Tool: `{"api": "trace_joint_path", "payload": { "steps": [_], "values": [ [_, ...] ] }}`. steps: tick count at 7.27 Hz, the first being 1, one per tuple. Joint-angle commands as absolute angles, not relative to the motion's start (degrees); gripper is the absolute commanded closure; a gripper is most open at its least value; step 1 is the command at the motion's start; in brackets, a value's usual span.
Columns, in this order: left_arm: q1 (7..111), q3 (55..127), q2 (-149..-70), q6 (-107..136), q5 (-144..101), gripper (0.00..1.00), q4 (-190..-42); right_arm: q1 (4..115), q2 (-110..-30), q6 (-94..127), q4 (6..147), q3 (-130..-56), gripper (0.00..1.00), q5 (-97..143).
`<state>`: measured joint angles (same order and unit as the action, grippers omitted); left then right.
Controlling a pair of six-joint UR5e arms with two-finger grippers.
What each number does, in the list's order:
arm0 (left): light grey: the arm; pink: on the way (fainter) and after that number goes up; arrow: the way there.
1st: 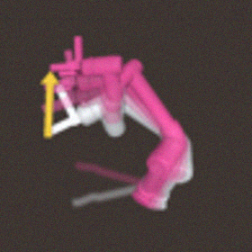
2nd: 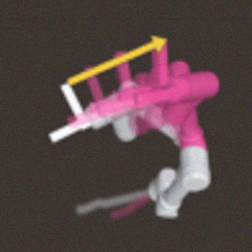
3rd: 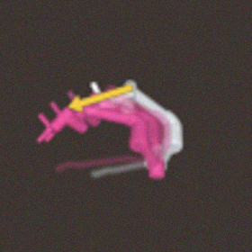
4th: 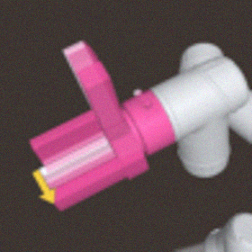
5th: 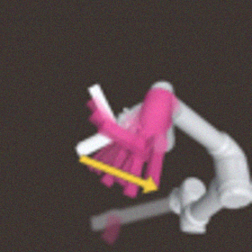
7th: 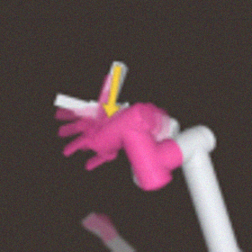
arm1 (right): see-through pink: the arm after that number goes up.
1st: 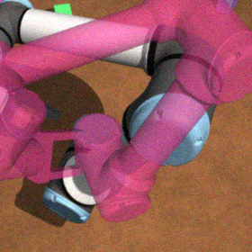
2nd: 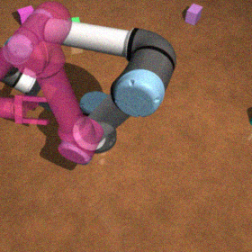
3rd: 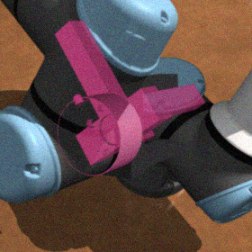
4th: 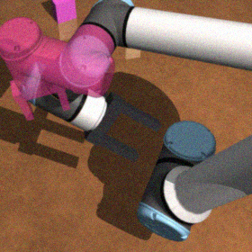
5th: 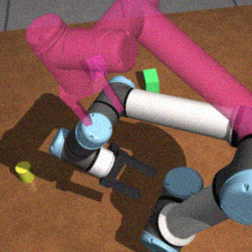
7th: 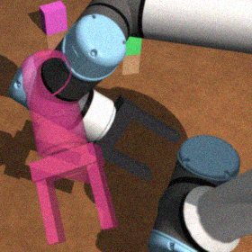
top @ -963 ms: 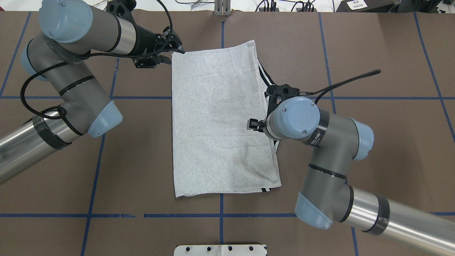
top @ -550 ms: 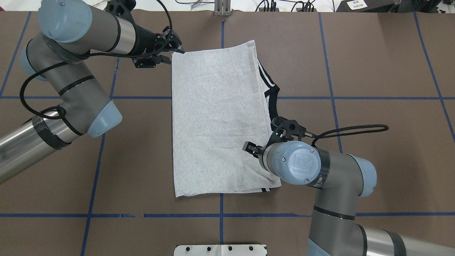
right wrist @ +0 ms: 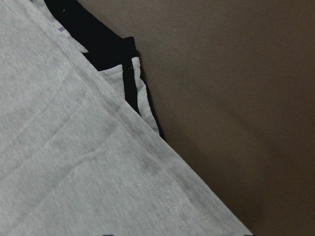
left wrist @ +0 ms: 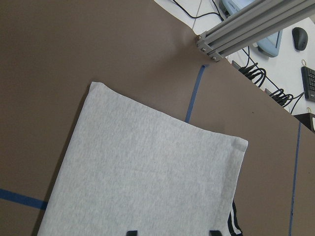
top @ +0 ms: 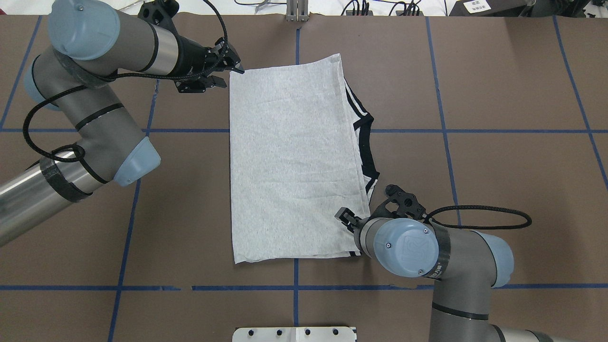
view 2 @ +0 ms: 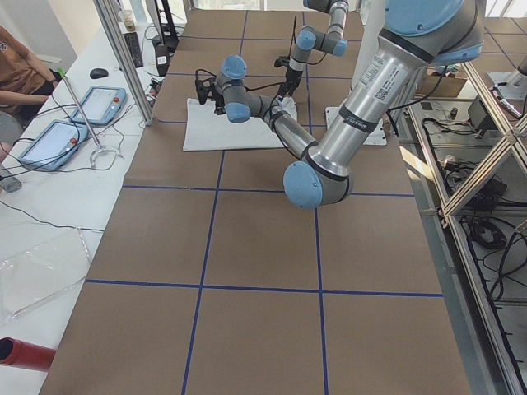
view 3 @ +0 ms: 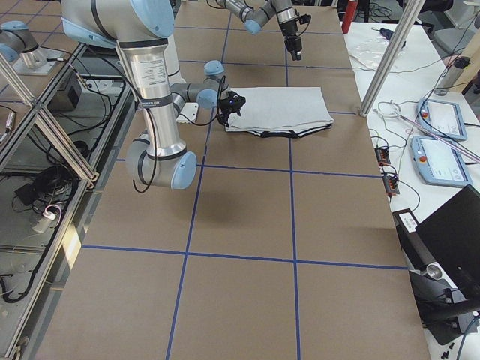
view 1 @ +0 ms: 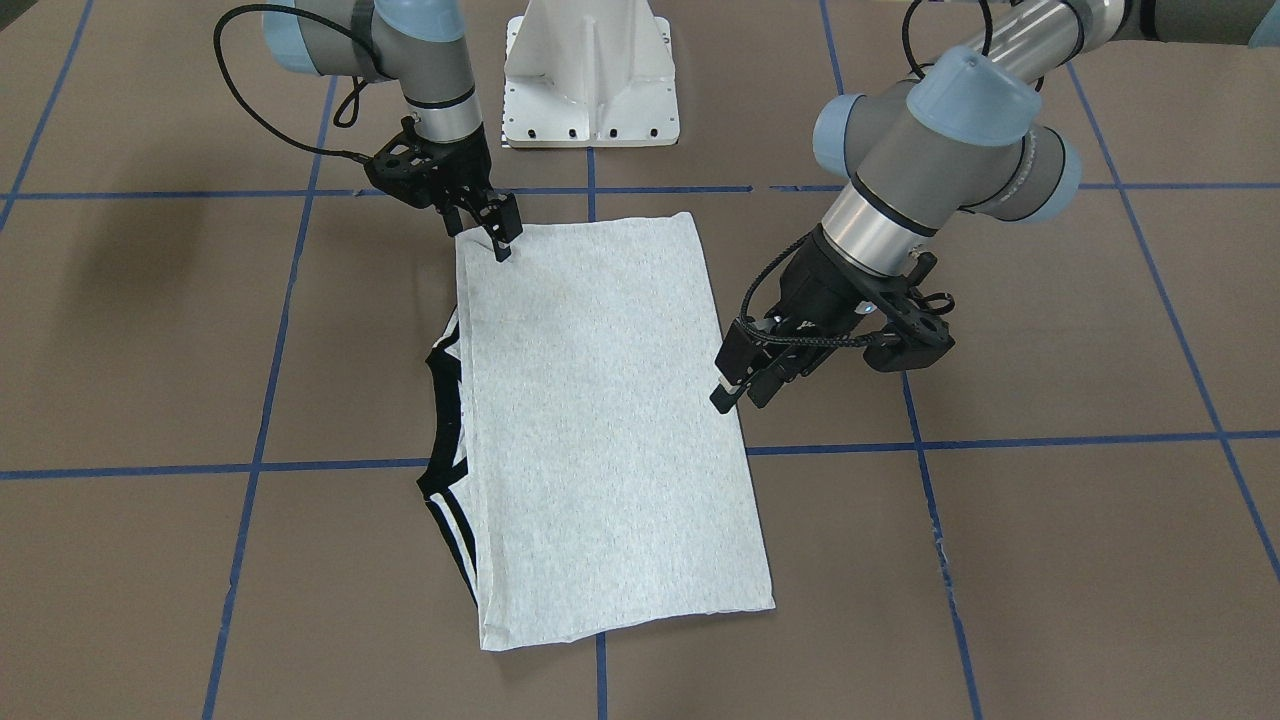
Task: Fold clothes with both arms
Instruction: 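Move the right gripper to the shirt's near corner by the striped edge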
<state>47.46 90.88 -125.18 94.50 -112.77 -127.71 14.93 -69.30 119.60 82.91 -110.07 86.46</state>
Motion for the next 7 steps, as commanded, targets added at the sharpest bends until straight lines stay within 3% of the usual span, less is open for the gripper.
{"api": "trace_joint_path", "payload": {
  "steps": [1, 5, 7],
  "values": [
    [47.5, 91.1, -125.2, 94.6, -112.7, 0.42, -127.7, 14.6, -69.2, 120.6, 83.0, -108.9, 0.09, 86.5],
    [47.5, 93.1, -124.6, 94.6, -112.8, 0.42, -125.7, 14.1, -68.2, 120.8, 82.9, -107.4, 0.11, 86.5],
    [47.5, 93.4, -124.3, 94.6, -112.7, 0.42, -125.7, 14.2, -67.4, 120.8, 82.4, -107.1, 0.26, 86.5]
  ]
}}
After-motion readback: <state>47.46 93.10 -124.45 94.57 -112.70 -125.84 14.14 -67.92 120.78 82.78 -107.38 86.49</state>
